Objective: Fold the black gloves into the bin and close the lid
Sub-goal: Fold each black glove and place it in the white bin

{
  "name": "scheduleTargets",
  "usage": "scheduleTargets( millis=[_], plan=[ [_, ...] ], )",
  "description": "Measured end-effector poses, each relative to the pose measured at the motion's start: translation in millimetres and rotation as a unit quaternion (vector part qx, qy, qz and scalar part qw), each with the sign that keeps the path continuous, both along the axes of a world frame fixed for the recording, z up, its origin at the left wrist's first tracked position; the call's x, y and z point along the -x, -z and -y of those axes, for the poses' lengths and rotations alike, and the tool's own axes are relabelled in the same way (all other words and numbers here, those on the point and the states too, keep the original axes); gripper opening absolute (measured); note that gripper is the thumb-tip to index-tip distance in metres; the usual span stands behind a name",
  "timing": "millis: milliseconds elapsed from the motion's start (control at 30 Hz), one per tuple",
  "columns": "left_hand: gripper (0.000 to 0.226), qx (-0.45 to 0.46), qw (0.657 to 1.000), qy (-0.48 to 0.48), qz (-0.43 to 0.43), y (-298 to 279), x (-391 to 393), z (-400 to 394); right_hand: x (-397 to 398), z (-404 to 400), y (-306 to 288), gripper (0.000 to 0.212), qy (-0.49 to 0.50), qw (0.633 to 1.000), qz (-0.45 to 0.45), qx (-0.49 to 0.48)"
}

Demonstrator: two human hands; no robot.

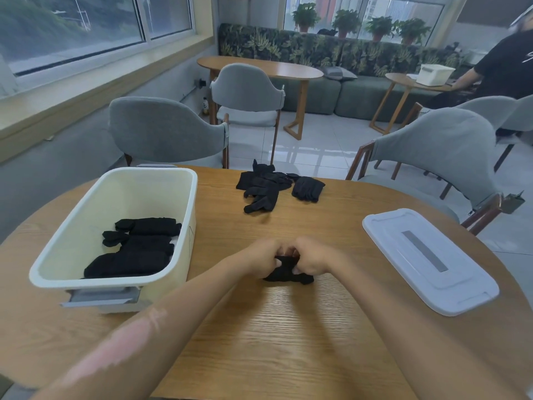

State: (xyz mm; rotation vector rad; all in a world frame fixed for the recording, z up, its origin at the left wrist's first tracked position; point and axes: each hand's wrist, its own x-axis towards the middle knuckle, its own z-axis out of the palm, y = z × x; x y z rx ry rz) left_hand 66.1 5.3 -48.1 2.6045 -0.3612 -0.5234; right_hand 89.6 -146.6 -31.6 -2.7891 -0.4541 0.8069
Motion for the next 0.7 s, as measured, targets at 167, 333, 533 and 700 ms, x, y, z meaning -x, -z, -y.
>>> scheduleTargets(
  millis=[167,333,533,700],
  plan=[
    [0.013,0.004,1.0,-0.017,0.012,-18.6,9.1,-15.1,9.3,-6.2,-14.7,0.022,-0.013,0.998,0.015,-0.059],
    [0.006,0.001,0.999,-0.005,0.051,-55.5,18.1,-39.1,18.5,-21.0,-50.5,0.023,-0.025,0.993,0.04,-0.109],
    [0.01,0.016,0.996,-0.009,0.087,-106.3,35.2,-78.0,32.6,-50.7,-97.1,0.022,-0.069,0.984,0.088,-0.137],
    [0.012,0.021,0.993,-0.021,0.116,-135.6,54.1,-119.3,42.8,-82.2,-127.1,0.025,-0.104,0.975,0.114,-0.158]
  ],
)
